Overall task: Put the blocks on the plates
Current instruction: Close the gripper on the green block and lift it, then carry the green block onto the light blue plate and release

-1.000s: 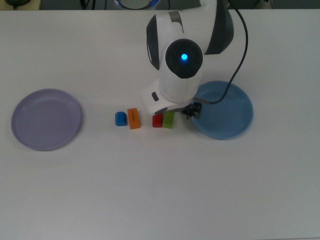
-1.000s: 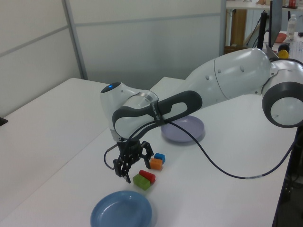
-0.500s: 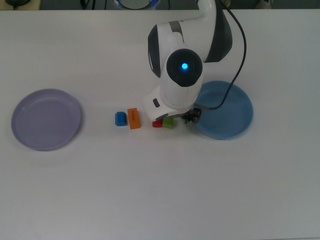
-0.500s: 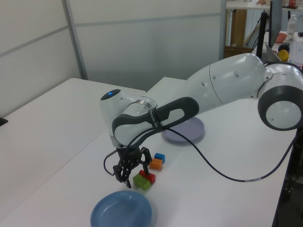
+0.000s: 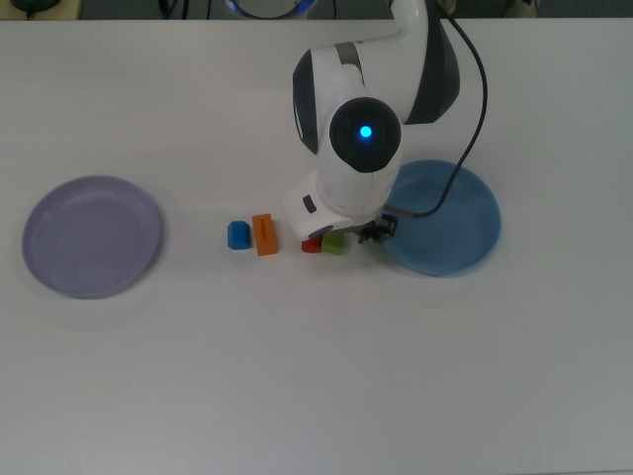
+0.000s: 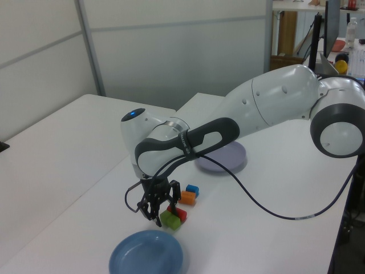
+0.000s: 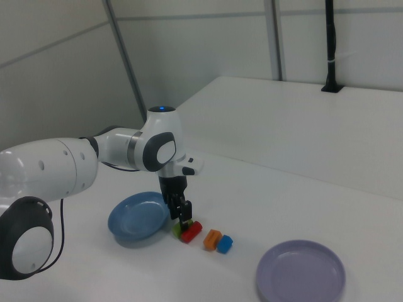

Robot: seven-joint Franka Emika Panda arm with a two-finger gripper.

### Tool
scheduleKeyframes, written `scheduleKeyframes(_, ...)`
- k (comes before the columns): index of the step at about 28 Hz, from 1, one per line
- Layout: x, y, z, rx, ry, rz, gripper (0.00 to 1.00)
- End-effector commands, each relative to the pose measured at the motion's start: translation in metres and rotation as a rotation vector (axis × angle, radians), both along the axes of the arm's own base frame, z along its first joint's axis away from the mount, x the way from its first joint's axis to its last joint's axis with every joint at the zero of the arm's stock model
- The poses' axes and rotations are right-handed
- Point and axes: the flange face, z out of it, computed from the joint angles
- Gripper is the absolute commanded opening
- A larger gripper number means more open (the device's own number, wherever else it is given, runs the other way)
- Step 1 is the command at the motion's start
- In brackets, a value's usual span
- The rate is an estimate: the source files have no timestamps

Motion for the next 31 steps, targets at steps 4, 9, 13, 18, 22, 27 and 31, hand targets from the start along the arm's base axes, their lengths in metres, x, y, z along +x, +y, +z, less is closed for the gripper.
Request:
scheduleKeyframes(4, -0.001, 0.0, -0.004, -0.006, -0.015, 0.002, 0.64)
scheduleKeyframes(9, -0.001, -0.002, -0.011, -0.029, -0.009, 0.015, 0.64)
scheduleKeyframes(13, -0.003, -0.004, -0.015, -0.04, -0.002, 0.021, 0.39)
scheduleKeyframes(18, -0.001, -0.007, -0.012, -0.037, -0.007, 0.015, 0.0)
scheduleKeyframes(22, 0.0, -0.008, -0.007, -0.036, -0.013, 0.013, 0.0)
scheduleKeyframes(27, 0.001, -0.008, 0.01, -0.029, -0.039, 0.011, 0.0)
scheduleKeyframes(31, 0.003, -0.007, 0.038, -0.018, -0.082, 0.007, 0.0)
